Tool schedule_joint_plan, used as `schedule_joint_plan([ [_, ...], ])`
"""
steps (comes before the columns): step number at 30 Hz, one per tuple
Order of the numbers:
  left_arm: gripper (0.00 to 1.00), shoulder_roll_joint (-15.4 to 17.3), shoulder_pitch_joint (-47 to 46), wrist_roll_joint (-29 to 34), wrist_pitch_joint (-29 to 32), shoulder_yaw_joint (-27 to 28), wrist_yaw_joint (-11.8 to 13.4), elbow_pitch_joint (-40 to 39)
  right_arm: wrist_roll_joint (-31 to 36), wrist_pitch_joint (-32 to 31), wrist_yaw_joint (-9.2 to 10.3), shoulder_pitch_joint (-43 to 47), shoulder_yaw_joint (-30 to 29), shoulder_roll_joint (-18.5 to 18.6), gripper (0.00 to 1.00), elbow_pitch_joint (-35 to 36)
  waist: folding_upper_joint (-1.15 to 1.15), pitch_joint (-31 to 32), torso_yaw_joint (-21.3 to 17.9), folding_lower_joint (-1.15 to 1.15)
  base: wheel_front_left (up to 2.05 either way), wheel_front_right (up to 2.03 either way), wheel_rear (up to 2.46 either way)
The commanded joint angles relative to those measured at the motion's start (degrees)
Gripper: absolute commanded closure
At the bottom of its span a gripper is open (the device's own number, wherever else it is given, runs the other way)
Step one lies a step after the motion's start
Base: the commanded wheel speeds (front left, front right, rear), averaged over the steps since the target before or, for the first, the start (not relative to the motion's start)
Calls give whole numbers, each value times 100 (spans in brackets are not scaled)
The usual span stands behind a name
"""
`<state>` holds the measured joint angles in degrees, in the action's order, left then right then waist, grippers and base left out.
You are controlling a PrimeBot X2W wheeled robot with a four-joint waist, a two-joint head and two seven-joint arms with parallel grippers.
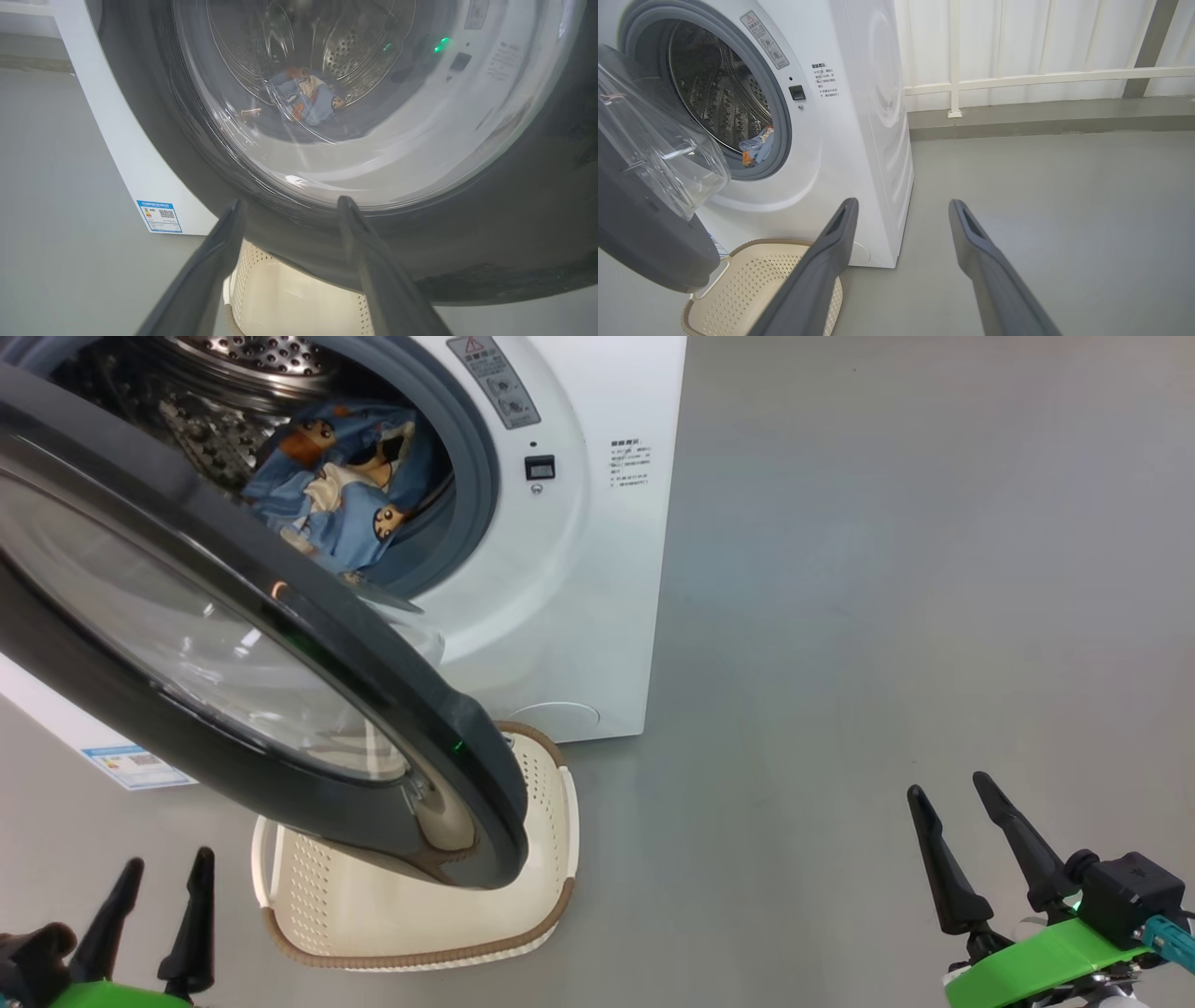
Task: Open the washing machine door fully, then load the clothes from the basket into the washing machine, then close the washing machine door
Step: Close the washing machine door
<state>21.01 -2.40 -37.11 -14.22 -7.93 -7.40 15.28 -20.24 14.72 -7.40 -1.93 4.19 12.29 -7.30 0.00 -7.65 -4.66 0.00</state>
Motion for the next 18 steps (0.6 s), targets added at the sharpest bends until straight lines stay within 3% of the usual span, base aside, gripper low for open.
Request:
schedule_joint_plan([
  [1, 0, 92, -93, 167, -77, 341, -9, -178, 9, 28, -9, 12, 75, 59, 0, 142, 0, 2, -8, 0, 0, 0, 0],
  [10, 0, -414, 149, 1154, -77, 989, -9, -655, 23, 28, -9, 11, 36, 58, 0, 146, 0, 21, -49, 0, 0, 0, 0],
  [18, 0, -703, 334, 1515, -77, 1232, -9, -777, 32, 28, -9, 38, 26, 49, 0, 135, 0, 43, -54, 0, 0, 0, 0],
])
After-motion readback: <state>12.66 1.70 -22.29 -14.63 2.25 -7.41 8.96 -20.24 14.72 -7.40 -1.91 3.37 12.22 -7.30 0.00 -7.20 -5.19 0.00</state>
